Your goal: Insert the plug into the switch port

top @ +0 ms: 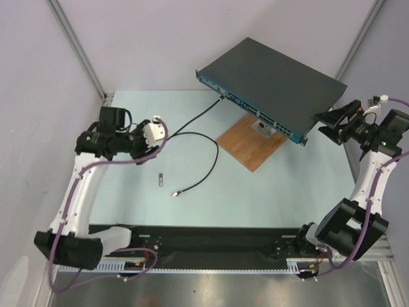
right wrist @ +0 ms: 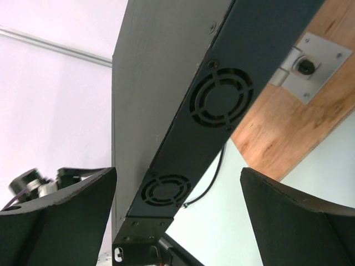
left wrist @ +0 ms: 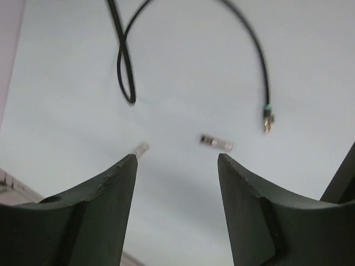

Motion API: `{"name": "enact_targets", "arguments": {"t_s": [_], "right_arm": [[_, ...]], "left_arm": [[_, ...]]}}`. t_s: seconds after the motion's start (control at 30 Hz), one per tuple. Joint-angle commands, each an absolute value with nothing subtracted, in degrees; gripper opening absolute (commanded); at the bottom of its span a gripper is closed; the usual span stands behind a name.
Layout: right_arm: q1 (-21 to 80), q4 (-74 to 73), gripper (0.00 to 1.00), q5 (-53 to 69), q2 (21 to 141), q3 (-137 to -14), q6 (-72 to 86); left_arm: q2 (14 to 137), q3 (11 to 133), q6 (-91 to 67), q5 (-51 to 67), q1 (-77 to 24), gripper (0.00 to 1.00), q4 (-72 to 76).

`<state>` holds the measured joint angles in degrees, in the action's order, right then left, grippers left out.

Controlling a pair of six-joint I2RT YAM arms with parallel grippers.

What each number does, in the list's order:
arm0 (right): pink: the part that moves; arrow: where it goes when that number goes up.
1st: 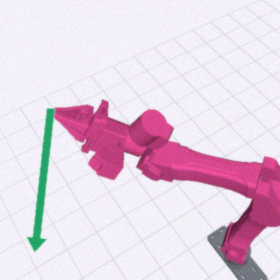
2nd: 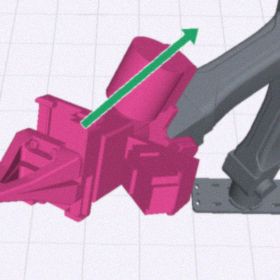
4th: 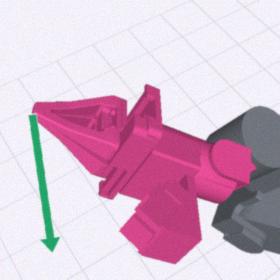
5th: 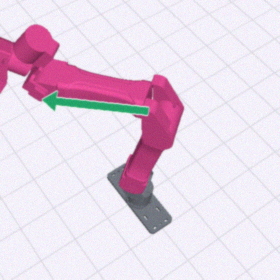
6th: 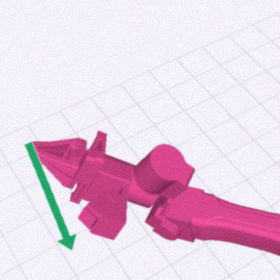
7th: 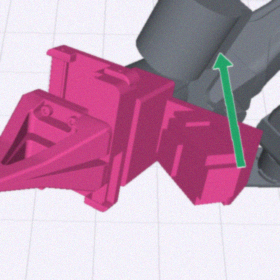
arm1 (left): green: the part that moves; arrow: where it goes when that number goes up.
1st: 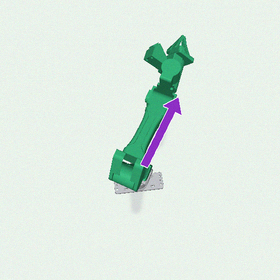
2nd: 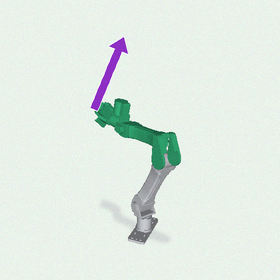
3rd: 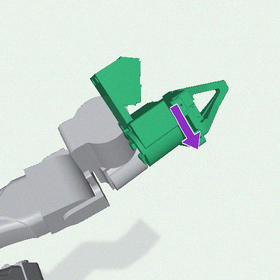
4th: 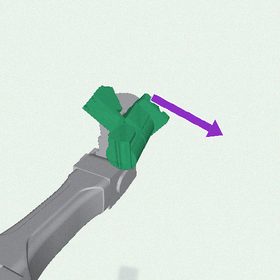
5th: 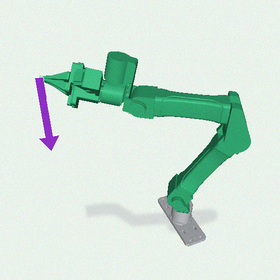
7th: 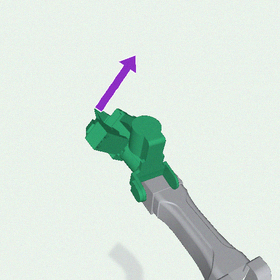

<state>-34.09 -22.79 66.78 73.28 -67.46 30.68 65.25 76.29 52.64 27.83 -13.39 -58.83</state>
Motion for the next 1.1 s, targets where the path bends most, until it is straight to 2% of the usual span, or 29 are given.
{"name": "enact_targets", "arguments": {"t_s": [0.0, 0.13, 0.23, 0.43, 0.6, 1.07], "right_arm": [[-36.0, -26.5, 0.99, 67.6, 71.6, -70.8, 26.7], [-37.0, -29.7, 1.0, 68.3, 71.0, -72.9, 24.6], [-37.3, -33.2, 1.0, 68.0, 70.7, -75.5, 21.5], [-37.4, -40.2, 1.0, 67.5, 70.4, -80.1, 15.5], [-37.4, -44.8, 1.0, 67.3, 71.1, -83.1, 12.3], [-37.5, -46.1, 1.0, 66.5, 73.1, -88.9, 14.1]], "left_arm": [[69.6, 78.0, 69.9, 31.9, -3.5, 0.66, -67.3], [78.7, 80.8, 79.8, 36.6, 6.8, 0.69, -67.9], [83.4, 82.2, 88.7, 38.4, 9.7, 0.68, -67.1], [97.7, 88.7, 101.3, 35.8, 10.6, 0.62, -65.3], [106.9, 92.3, 107.5, 34.0, 10.6, 0.62, -66.0], [122.2, 99.8, 109.3, 29.4, 10.3, 0.57, -68.0]]}}
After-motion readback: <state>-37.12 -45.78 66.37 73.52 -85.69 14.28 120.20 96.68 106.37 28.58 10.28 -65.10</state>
